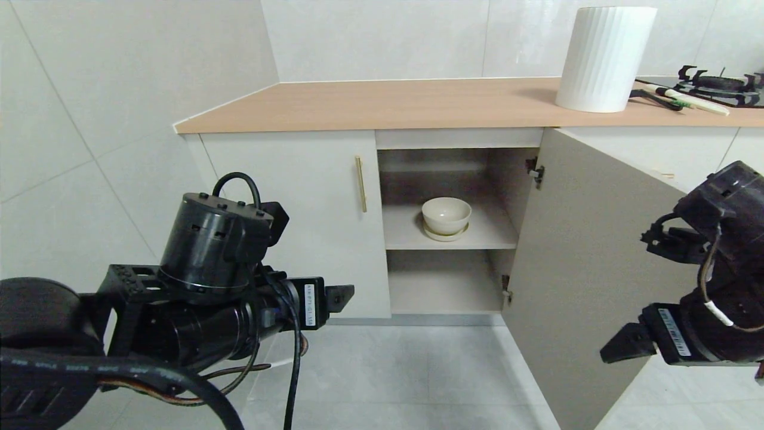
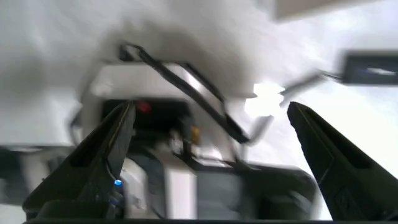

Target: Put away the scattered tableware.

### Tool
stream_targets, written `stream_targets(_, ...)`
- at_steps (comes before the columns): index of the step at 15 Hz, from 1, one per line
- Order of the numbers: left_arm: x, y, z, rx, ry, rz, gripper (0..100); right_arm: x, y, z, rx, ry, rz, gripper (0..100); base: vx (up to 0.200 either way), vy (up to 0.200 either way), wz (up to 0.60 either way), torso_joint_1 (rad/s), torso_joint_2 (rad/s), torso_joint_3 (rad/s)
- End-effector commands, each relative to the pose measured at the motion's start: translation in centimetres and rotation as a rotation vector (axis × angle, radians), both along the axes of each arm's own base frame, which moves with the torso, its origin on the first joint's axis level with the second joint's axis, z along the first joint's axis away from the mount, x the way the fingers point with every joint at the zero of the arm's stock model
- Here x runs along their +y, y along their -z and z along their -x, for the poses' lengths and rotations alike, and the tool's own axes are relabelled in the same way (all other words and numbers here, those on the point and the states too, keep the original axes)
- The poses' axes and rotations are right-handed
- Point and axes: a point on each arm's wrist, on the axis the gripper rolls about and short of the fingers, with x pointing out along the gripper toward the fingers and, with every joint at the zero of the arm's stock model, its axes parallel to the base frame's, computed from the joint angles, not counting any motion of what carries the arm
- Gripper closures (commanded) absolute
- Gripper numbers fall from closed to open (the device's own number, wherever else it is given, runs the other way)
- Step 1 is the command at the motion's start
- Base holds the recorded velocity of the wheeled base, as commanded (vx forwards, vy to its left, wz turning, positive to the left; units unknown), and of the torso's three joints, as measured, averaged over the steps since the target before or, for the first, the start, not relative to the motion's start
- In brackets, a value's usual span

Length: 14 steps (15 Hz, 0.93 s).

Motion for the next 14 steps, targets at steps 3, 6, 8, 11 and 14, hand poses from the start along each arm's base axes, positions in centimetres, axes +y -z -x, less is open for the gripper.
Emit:
stream_targets(3, 0.0, 0.0, 0.0, 0.000, -0.002, 0.000, 0, -3.5, -1.8, 0.9, 0.047, 0.055, 0.104, 0, 0.000, 0.000, 0.00, 0.000, 0.00, 0.000)
stream_targets(6, 0.0, 0.1, -0.1, 0.001, -0.002, -0.001, 0, -7.4, -3.7, 2.1, 0.022, 0.133, 0.180, 0, 0.000, 0.000, 0.00, 0.000, 0.00, 0.000)
stream_targets(8, 0.0, 0.1, -0.1, 0.001, -0.002, -0.001, 0, -9.4, -4.0, 1.8, 0.014, 0.218, 0.227, 0, 0.000, 0.000, 0.00, 0.000, 0.00, 0.000)
stream_targets(11, 0.0, 0.0, -0.1, 0.000, -0.002, 0.000, 0, -13.3, -4.9, 0.9, -0.034, 0.376, 0.262, 0, 0.000, 0.000, 0.00, 0.000, 0.00, 0.000)
stream_targets(14, 0.0, 0.0, -0.1, 0.000, -0.002, 0.000, 0, -16.1, -4.4, -1.1, -0.083, 0.472, 0.273, 0, 0.000, 0.000, 0.00, 0.000, 0.00, 0.000)
